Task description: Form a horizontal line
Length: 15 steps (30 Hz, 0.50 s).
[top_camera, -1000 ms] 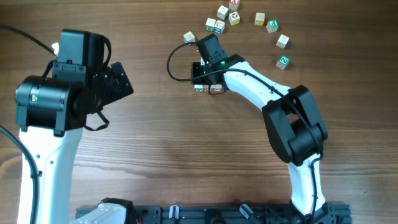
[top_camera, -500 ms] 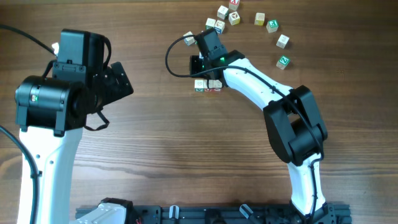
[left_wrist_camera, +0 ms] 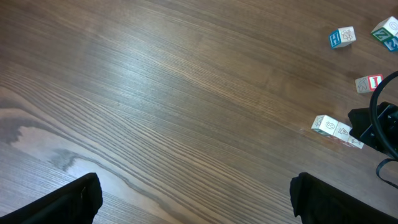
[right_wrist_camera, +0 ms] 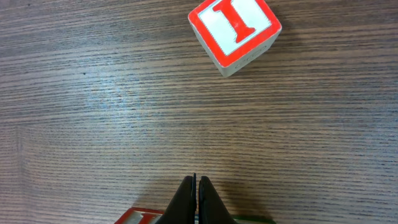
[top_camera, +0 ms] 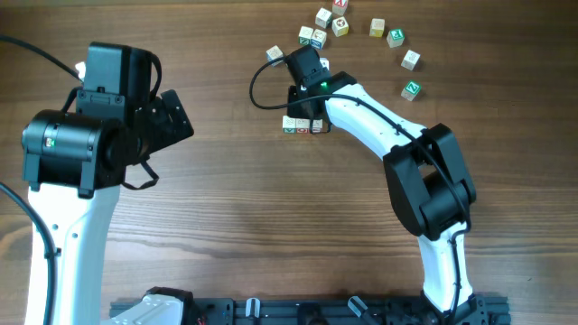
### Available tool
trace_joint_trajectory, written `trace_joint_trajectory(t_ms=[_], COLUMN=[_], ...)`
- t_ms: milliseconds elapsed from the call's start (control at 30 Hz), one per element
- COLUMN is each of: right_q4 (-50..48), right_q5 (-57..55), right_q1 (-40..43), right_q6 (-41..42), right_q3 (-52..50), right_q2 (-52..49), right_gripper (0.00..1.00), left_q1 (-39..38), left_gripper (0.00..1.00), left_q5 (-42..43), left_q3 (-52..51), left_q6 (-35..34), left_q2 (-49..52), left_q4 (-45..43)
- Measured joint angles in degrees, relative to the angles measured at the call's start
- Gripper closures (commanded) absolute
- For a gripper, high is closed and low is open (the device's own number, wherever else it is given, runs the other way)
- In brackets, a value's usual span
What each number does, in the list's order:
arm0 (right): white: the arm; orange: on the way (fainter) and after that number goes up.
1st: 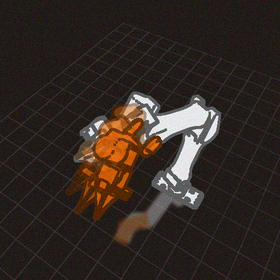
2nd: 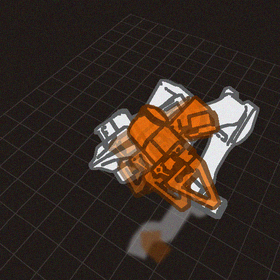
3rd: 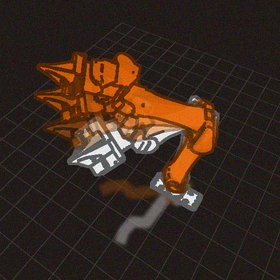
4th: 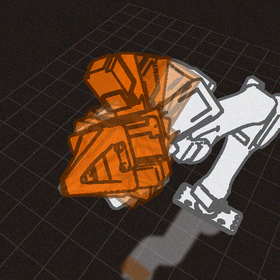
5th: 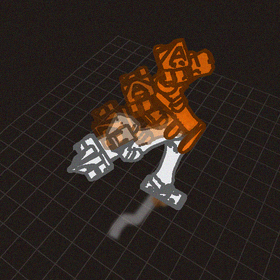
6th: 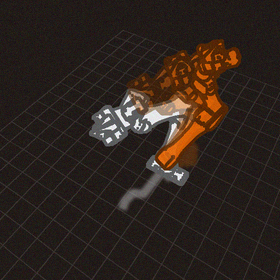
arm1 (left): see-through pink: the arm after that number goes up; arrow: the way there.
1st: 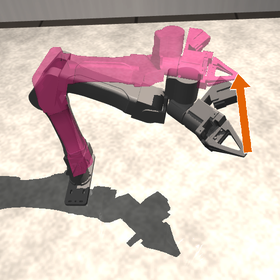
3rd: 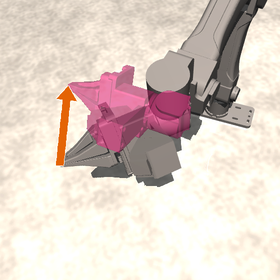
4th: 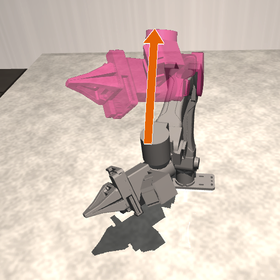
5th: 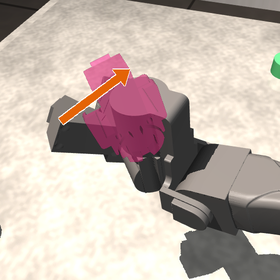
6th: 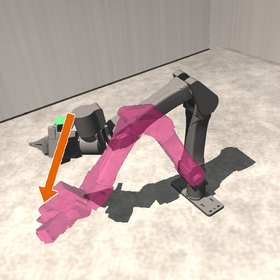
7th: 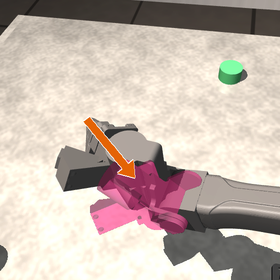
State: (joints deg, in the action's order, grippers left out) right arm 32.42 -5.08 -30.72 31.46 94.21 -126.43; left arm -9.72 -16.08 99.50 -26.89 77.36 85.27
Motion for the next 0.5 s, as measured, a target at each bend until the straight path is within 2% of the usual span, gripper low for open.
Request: trace_joint_trajectory(t_ms=[500], right_q4=[0.24], right_q5=[0.31], right_q1=[0.0], right_q6=[0.0], right_q3=[0.0], right_q2=[0.0], right_gripper=[0.96], left_q1=[0.0], left_gripper=[0.0], left_q5=[0.0], left_q3=[0.0], left_q6=[0.0], left_q2=[0.0], left_q4=[0.0])
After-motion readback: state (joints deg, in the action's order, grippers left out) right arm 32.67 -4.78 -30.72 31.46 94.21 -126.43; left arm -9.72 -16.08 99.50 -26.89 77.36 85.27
